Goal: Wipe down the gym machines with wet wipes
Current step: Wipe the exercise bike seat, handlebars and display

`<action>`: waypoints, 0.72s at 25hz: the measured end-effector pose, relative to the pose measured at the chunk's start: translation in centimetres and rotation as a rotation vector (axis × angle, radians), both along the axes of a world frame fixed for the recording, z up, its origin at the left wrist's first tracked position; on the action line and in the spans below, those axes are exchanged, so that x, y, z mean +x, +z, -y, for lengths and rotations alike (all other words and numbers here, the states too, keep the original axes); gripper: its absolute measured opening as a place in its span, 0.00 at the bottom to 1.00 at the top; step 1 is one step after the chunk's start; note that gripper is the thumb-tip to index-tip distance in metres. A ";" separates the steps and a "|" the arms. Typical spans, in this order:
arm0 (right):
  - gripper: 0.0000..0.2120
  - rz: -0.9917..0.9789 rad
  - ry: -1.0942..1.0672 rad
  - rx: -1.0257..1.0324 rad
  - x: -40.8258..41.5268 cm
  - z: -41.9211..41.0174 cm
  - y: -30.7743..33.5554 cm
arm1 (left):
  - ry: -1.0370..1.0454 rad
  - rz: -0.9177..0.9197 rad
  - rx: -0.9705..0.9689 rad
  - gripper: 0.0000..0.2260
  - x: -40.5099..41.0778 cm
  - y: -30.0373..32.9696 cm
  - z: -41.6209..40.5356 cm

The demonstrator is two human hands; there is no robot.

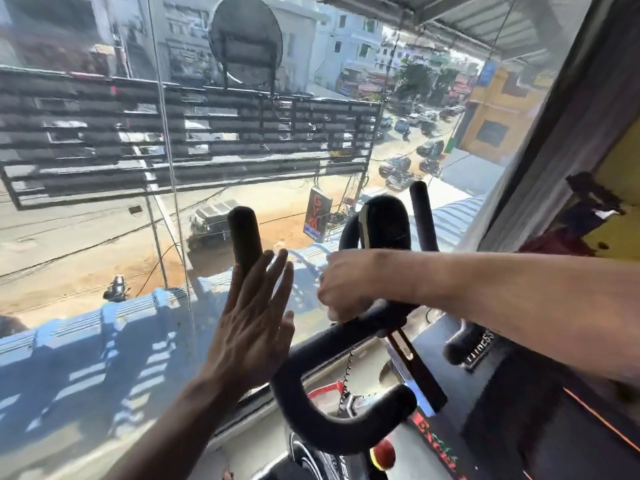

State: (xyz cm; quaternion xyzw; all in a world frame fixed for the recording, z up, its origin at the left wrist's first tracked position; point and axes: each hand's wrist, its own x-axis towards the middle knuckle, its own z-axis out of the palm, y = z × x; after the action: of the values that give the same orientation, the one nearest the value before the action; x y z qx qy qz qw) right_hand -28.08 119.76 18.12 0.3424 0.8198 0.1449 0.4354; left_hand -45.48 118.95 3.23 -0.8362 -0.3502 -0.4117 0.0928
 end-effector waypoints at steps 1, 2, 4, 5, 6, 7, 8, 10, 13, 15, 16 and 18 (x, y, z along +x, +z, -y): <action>0.18 -0.002 0.020 0.053 0.5 -1.6 0.7 | 0.020 -0.032 0.001 0.29 0.0 0.1 0.1; 0.19 -0.012 -0.003 0.102 1.0 -3.3 1.6 | 0.053 -0.066 -0.004 0.28 0.0 0.1 0.3; 0.24 -0.035 -0.194 0.121 1.5 -6.8 2.8 | 0.129 -0.119 -0.051 0.29 0.2 0.2 0.6; 0.26 -0.078 -0.342 0.081 1.4 -8.1 2.8 | 0.156 -0.133 -0.078 0.29 0.3 0.3 0.8; 0.26 -0.141 -0.457 0.043 1.4 -8.7 2.2 | 0.174 -0.138 -0.096 0.29 0.4 0.4 1.0; 0.23 -0.229 -0.546 -0.001 1.2 -9.0 1.5 | 0.188 -0.142 -0.109 0.29 0.5 0.6 1.1; 0.19 -0.374 -0.620 -0.052 1.3 -8.6 0.9 | 0.205 -0.155 -0.121 0.28 0.6 0.8 1.3; 0.13 -0.533 -0.658 -0.200 1.9 -8.1 0.2 | 0.255 -0.200 -0.155 0.28 0.7 1.2 1.8; 0.13 -0.422 -0.615 -0.220 1.8 -9.4 2.1 | 0.304 -0.239 -0.238 0.28 2.4 1.6 3.0; 0.18 -0.412 -0.637 -0.155 3.0 -11.6 4.6 | 0.270 -0.268 -0.284 0.28 4.4 1.2 3.7; 0.22 -0.502 -0.672 -0.212 5.1 -12.6 5.2 | 0.266 -0.307 -0.304 0.29 5.5 1.2 4.0; 0.14 -0.935 -0.759 -0.404 10.1 -14.0 4.9 | 0.312 -0.355 -0.389 0.33 6.8 1.9 4.6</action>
State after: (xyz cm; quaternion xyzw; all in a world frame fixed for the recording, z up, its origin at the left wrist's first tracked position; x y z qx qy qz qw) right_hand -17.98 133.80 23.02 0.5474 0.7562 -0.3418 0.1086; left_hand -38.64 114.36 5.17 -0.8334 -0.5249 -0.1650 0.0528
